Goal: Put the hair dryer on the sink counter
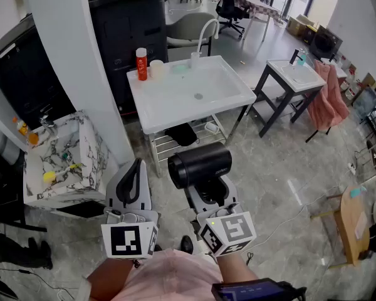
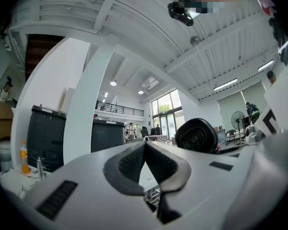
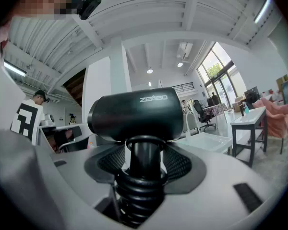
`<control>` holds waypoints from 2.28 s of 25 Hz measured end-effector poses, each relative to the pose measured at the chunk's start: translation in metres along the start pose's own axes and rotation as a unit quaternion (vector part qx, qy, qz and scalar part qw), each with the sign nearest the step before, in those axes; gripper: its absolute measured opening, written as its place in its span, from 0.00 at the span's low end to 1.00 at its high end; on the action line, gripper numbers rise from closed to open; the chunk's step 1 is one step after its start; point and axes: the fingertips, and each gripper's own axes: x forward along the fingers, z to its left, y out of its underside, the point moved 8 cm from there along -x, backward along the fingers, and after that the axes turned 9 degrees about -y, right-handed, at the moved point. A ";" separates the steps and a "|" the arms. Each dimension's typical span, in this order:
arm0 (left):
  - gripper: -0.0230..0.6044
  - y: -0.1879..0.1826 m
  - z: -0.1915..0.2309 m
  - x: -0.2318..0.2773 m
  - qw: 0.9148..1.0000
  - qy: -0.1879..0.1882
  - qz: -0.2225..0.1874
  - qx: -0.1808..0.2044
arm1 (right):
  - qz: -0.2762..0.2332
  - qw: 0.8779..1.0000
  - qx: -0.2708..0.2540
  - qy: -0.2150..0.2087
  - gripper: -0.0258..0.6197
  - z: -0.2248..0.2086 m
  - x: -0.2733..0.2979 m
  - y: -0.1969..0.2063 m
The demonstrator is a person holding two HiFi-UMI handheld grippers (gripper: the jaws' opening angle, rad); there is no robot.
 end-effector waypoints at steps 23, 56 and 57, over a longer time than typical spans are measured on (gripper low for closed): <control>0.05 0.016 -0.061 0.006 0.999 -0.034 0.023 0.009 | 0.001 1.000 0.013 -0.011 0.43 -0.072 -0.022 -0.001; 0.05 0.078 0.050 0.246 0.996 -0.070 0.042 -0.017 | 0.040 0.999 0.020 -0.006 0.43 -0.168 0.217 -0.007; 0.05 0.078 0.055 0.254 0.997 -0.069 0.038 -0.015 | 0.039 0.999 0.018 -0.007 0.43 -0.170 0.226 -0.010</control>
